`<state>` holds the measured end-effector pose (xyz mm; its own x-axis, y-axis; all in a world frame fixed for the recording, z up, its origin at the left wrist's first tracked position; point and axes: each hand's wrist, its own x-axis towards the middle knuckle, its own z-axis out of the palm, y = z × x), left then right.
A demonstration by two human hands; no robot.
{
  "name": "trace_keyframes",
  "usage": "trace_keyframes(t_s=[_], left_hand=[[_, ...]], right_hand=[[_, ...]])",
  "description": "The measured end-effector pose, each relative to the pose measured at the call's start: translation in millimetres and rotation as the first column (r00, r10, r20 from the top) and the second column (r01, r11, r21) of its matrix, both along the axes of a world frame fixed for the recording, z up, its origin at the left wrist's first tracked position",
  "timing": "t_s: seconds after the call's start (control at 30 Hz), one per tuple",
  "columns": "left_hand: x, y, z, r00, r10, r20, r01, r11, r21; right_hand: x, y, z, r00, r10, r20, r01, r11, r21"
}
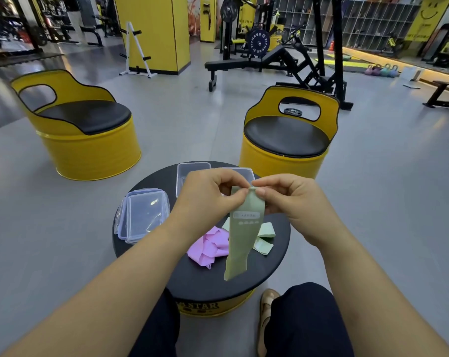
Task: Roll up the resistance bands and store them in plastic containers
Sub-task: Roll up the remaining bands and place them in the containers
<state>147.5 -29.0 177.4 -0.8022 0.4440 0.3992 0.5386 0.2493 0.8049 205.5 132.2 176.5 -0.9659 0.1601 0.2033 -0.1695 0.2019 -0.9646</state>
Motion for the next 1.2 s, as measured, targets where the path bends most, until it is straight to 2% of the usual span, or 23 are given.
trace_keyframes(t_s=[0.1,0.17,0.23,0.33,0.4,0.47,0.6,0.67,0.97,1.2], left_hand=[[1,-1,-1,0.998,0.001,-0.055,0.001,1.000,0.029],[-1,-3,-1,0.999,-0.017,-0.035,0.018,0.999,0.043],[-1,-5,2,0.995,-0.066,0.070,0.061,0.995,0.077],[2,-11,7,0.941,-0.208,0.269,0.163,0.970,0.179],[1,-12,6,0.929,-0.227,0.293,0.168,0.962,0.214],[1,-12,4,0.961,-0.162,0.224,0.121,0.975,0.189],[4,-7,2,0.999,-0.044,-0.017,0.046,0.992,0.117],[4,-6,3,0.998,-0.043,-0.051,0.048,0.993,0.106],[-1,-14,4,0.982,-0.139,0.124,0.135,0.990,0.040],[-1,-13,5,0.934,-0.155,0.323,0.115,0.983,0.142]], right_hand=[[-1,-1,2,1.000,0.020,-0.020,-0.021,0.999,-0.034],[-1,-2,4,0.998,0.038,-0.043,-0.040,0.998,-0.039],[0,-2,5,0.996,0.051,-0.079,-0.050,0.999,0.010],[2,-4,7,0.987,0.052,-0.149,-0.033,0.991,0.131],[3,-6,7,0.980,0.052,-0.193,-0.010,0.977,0.215],[3,-7,7,0.980,0.055,-0.193,-0.011,0.975,0.221],[3,-7,8,0.993,0.079,-0.087,-0.081,0.997,-0.014],[2,-6,9,0.996,0.068,-0.058,-0.070,0.996,-0.048],[1,-6,8,0.999,0.032,-0.033,-0.030,0.997,0.064],[0,-6,8,0.995,0.009,-0.095,0.016,0.964,0.264]])
